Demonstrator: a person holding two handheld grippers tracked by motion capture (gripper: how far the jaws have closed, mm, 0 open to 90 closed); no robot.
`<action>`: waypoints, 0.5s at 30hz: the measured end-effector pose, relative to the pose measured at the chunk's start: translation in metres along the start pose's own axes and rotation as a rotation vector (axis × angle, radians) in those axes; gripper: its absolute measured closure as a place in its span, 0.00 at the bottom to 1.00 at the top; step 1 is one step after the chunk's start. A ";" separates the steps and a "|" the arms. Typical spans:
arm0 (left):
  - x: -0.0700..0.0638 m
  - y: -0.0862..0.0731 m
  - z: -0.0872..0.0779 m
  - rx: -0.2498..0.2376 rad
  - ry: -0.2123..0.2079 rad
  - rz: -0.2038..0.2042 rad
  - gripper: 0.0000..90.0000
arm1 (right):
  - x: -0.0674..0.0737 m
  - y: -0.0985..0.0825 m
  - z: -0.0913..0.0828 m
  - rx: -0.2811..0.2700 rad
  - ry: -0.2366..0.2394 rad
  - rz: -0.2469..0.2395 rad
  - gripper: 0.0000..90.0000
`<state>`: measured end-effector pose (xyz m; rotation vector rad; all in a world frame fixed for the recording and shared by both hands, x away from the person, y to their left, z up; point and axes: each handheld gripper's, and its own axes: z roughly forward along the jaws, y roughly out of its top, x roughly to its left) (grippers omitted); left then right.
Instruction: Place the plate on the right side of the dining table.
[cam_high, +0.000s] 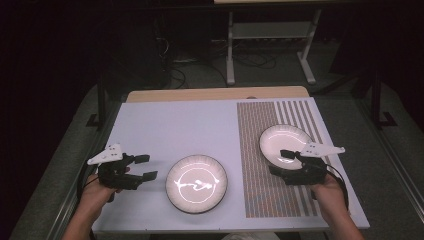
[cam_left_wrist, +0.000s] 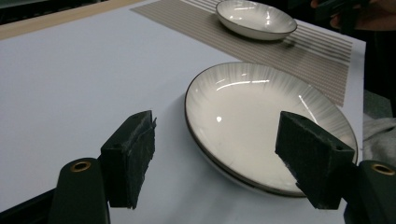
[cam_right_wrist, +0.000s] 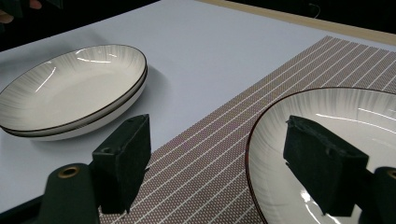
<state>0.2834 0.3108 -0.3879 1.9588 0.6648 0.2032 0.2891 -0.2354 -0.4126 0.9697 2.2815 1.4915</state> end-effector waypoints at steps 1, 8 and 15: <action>0.000 -0.002 -0.002 0.005 0.008 0.000 0.30 | 0.000 0.000 0.000 -0.001 0.000 0.000 0.25; 0.007 -0.013 -0.011 -0.015 0.027 -0.016 0.30 | 0.001 0.000 0.001 0.004 0.003 -0.004 0.25; 0.012 -0.018 -0.016 -0.056 0.039 -0.027 0.30 | 0.000 0.000 0.001 0.004 0.006 -0.016 0.25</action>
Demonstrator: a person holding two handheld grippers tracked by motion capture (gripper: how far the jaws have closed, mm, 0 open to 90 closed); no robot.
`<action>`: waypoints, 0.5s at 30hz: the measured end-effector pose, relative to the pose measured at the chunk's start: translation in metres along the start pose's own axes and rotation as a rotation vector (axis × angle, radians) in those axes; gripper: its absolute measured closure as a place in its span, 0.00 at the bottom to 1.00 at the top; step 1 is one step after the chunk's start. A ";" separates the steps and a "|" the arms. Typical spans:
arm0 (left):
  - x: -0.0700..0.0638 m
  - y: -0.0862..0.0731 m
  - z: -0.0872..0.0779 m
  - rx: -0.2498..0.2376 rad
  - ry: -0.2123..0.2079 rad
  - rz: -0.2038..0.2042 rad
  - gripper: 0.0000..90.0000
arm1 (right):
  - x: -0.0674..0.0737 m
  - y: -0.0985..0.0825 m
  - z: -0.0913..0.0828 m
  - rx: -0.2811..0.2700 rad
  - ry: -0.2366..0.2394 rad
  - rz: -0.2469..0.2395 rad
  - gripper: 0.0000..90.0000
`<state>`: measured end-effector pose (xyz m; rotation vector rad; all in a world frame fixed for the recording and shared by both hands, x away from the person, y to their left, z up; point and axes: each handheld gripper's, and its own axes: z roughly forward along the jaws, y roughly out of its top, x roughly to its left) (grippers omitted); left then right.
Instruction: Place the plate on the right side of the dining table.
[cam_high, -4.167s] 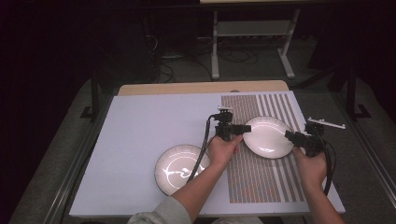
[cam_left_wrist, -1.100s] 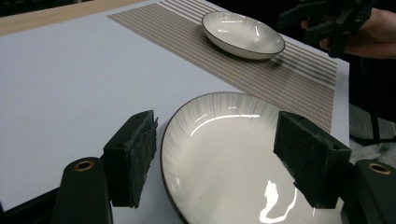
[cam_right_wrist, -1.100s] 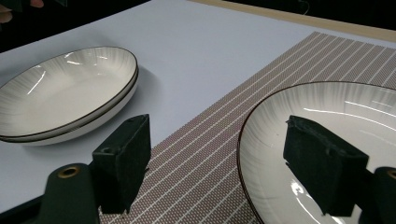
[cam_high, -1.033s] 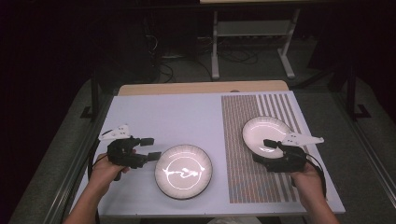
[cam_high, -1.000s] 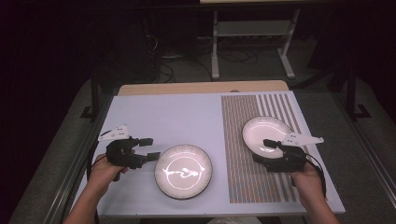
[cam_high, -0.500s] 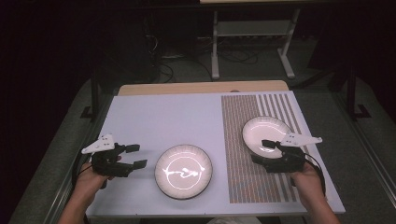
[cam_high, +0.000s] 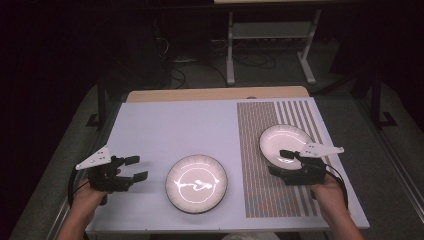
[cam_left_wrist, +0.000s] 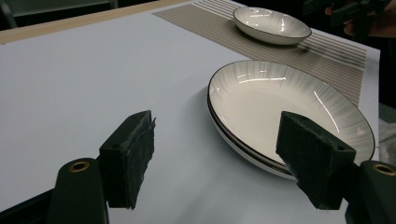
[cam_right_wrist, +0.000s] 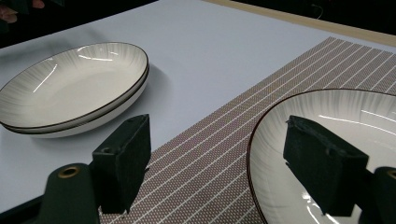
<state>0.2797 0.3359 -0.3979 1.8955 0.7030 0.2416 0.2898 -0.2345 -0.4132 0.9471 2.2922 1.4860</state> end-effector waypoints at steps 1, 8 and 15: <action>0.000 0.000 0.000 -0.001 0.002 0.002 0.30 | 0.000 0.000 0.000 -0.001 0.000 0.000 0.25; 0.001 -0.001 -0.001 -0.018 -0.003 -0.004 0.29 | -0.001 0.000 0.000 -0.005 -0.003 -0.002 0.25; 0.001 -0.001 -0.001 -0.020 -0.007 -0.012 0.29 | -0.001 0.000 0.000 -0.006 -0.005 0.000 0.25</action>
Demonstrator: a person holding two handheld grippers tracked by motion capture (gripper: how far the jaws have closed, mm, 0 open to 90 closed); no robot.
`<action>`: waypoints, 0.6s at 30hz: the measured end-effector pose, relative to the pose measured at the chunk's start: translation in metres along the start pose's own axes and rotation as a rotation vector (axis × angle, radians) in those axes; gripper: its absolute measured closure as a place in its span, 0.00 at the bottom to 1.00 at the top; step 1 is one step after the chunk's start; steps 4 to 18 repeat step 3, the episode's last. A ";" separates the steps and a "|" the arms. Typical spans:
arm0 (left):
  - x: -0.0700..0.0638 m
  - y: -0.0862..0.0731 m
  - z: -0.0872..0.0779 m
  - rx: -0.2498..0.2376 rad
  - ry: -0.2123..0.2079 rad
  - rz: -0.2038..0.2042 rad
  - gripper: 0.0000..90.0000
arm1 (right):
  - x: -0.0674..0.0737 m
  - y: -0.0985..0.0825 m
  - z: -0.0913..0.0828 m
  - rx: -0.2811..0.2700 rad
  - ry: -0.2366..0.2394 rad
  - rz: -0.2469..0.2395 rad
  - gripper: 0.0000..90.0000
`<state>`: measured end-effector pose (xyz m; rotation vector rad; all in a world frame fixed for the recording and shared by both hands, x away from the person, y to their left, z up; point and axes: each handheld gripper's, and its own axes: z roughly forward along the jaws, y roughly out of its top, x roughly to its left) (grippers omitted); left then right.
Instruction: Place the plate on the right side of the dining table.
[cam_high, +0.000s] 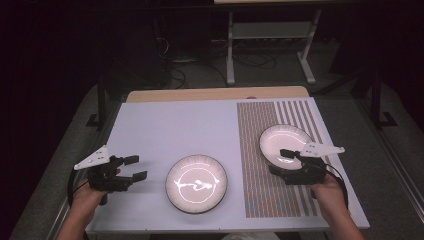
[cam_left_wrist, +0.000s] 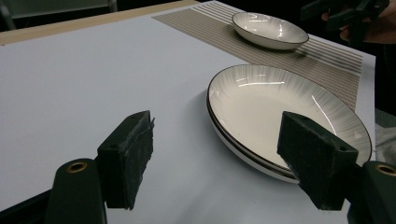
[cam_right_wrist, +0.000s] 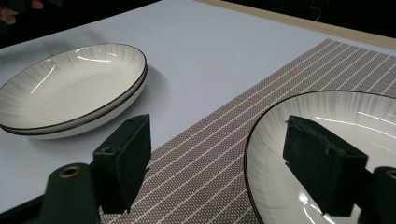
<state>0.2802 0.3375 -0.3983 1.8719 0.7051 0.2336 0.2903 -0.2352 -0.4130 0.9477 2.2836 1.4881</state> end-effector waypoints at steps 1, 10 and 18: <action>0.000 0.000 0.000 0.000 -0.001 0.000 0.29 | 0.000 0.000 0.000 0.001 0.000 0.000 0.25; 0.000 0.000 0.000 0.000 -0.001 0.000 0.29 | 0.000 0.000 0.000 0.001 0.000 0.001 0.25; 0.000 0.000 0.000 0.000 -0.001 0.000 0.29 | 0.000 0.000 0.000 0.001 0.000 0.001 0.25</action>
